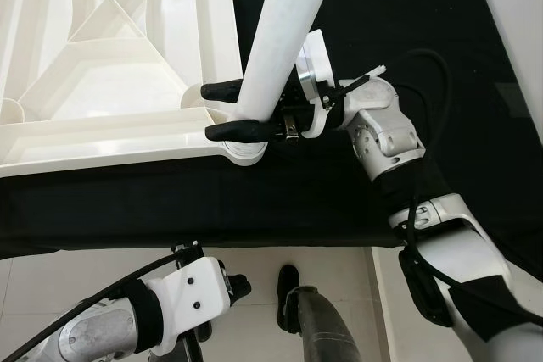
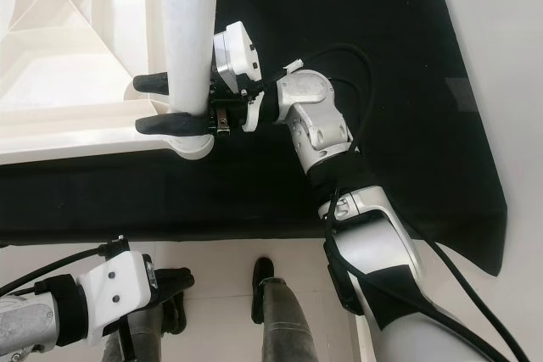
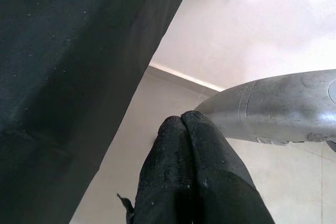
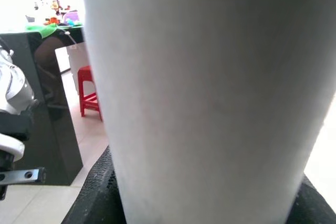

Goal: Building children table

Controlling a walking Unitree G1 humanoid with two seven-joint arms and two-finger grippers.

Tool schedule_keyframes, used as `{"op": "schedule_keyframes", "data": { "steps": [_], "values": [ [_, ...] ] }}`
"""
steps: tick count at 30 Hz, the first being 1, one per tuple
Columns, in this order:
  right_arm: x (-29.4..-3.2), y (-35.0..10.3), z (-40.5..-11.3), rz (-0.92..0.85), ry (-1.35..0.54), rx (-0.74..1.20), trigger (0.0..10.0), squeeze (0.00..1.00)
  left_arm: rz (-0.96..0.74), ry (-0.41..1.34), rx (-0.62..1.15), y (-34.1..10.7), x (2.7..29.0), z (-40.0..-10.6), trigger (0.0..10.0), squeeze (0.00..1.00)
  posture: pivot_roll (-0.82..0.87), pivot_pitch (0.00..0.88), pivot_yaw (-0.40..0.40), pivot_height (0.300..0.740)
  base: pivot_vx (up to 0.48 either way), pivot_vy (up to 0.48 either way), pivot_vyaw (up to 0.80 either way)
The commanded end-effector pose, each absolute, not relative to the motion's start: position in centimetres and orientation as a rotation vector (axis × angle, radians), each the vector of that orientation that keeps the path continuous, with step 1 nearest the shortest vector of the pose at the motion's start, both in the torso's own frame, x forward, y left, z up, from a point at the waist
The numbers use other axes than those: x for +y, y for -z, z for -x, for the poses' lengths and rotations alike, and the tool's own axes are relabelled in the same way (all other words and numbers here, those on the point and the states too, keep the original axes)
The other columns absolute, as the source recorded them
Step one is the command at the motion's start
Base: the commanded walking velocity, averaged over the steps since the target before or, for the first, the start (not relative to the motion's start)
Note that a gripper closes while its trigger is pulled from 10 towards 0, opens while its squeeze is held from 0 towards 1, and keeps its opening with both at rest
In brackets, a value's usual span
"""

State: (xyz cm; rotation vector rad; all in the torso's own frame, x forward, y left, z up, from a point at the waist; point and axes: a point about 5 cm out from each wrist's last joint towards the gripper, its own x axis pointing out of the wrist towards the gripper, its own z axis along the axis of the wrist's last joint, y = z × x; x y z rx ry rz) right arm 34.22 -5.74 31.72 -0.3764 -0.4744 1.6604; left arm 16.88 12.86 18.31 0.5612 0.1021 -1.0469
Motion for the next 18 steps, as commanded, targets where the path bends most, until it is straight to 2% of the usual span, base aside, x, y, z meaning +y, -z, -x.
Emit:
{"op": "schedule_keyframes", "data": {
  "steps": [1,18],
  "values": [
    [-6.3,-29.6,-34.6,0.394,-1.658,-0.355,10.0,0.0,-0.532,1.078,0.143,-17.5,12.7,-16.5,10.0,0.0,0.14,0.508,-0.075,0.74,0.0,0.0,0.0],
    [-6.1,-27.9,-32.9,0.424,-1.938,-0.177,10.0,0.0,-0.535,1.085,0.142,-17.5,12.6,-16.3,10.0,0.0,0.15,0.515,-0.072,0.74,0.0,0.0,0.0]
  ]
}}
